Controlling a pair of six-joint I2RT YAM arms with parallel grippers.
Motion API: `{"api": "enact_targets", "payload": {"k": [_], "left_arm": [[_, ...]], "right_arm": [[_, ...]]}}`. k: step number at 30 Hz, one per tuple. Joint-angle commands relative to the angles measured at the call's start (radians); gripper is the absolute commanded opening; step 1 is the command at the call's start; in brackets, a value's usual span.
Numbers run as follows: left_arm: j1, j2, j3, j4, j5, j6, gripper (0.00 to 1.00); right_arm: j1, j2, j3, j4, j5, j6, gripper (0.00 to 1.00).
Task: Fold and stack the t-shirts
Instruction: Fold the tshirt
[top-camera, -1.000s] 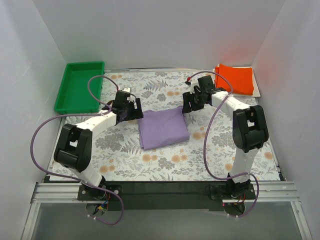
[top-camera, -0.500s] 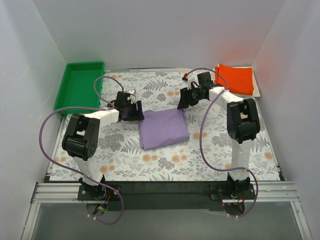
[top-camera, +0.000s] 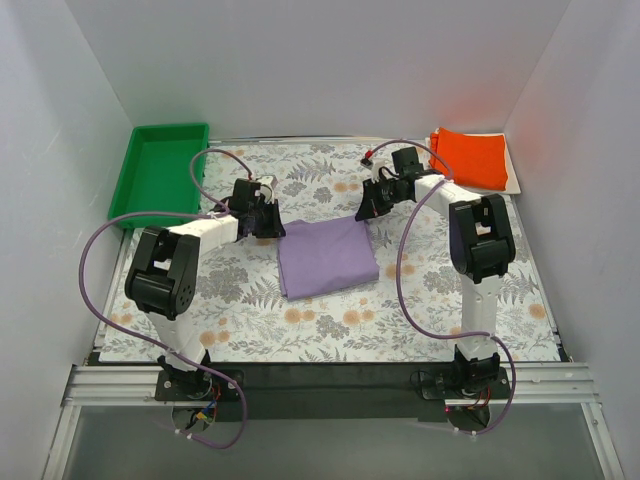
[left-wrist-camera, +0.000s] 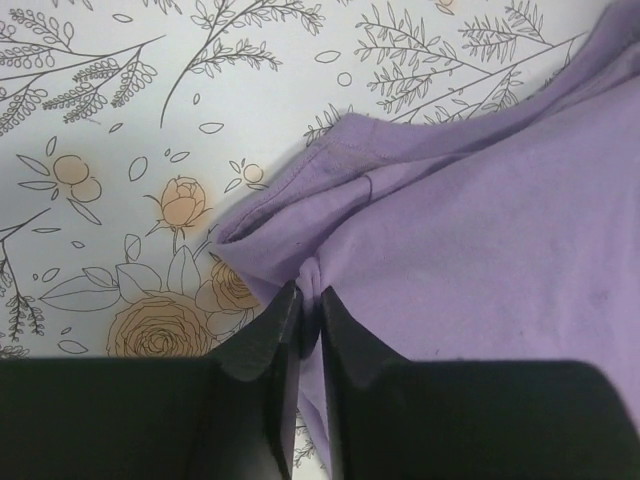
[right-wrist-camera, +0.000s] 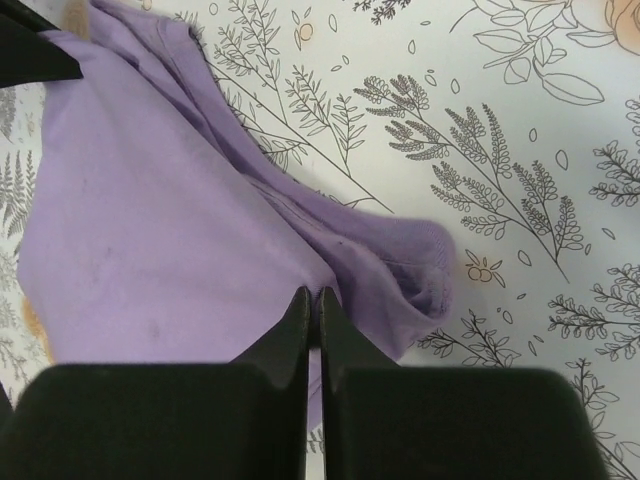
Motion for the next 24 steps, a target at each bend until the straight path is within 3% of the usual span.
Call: {"api": "enact_targets", "payload": {"k": [1,3,14,24], "left_arm": [[0.004,-0.019,0.027,0.014,0.039,0.028,0.11],[0.004,-0.037,0.022,0.014,0.051,0.036,0.0],[0.004,-0.152,-0.01,0.047,0.083,0.034,0.0],[0.004,-0.077,0.011,0.068,0.079,0.026,0.0]], "right_arm": [[-0.008,-0.021,0.044,0.006,-0.042,-0.008,0.01],[-0.007,-0.05,0.035,0.004,-0.038,-0.008,0.01],[-0.025,-0.194,-0.042,0.003,-0.002,-0.005,0.01],[-0.053,-0.177,-0.085,0.006,0.022,0.003,0.01]]}}
